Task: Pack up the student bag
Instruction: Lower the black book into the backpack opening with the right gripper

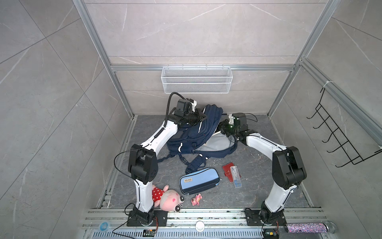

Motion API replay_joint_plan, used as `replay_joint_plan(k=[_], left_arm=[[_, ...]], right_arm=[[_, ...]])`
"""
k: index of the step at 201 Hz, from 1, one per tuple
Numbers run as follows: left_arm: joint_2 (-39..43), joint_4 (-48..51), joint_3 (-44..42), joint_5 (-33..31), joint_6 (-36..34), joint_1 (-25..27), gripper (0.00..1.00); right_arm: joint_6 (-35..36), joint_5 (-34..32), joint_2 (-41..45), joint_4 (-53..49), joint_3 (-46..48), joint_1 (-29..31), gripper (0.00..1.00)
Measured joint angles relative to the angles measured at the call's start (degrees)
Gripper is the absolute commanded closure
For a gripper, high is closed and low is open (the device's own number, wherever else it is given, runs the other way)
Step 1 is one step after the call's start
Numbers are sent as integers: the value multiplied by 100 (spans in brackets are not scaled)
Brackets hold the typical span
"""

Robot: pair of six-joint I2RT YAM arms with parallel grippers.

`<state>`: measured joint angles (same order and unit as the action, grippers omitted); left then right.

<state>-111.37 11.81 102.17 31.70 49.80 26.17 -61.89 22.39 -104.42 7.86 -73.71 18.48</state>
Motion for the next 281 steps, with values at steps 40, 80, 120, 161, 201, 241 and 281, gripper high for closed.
replay_joint_plan(k=[40, 80, 120, 161, 201, 241, 281], left_arm=[[7, -437, -81, 39, 319, -101, 100], [11, -927, -258, 96, 664, -186, 100], [11, -1241, -308, 133, 968, -216, 100], [11, -1674, -428, 142, 1338, -221, 100], [9, -1864, -442, 142, 1545, -221, 100], [-66, -2050, -444, 136, 1716, -238, 100], [-149, -2155, -448, 107, 1792, -293, 100]], right_arm=[[-245, -157, -125, 452, 0, 221, 100], [-483, -306, -267, 841, 24, 216, 100], [-610, -343, -439, 1073, 24, 232, 100], [-675, -380, -975, 1416, -188, 334, 100], [-671, -382, -1788, 1606, -841, 415, 100], [-649, -424, -2291, 1665, -1445, 496, 100], [-564, -514, -2481, 1606, -1679, 660, 76]])
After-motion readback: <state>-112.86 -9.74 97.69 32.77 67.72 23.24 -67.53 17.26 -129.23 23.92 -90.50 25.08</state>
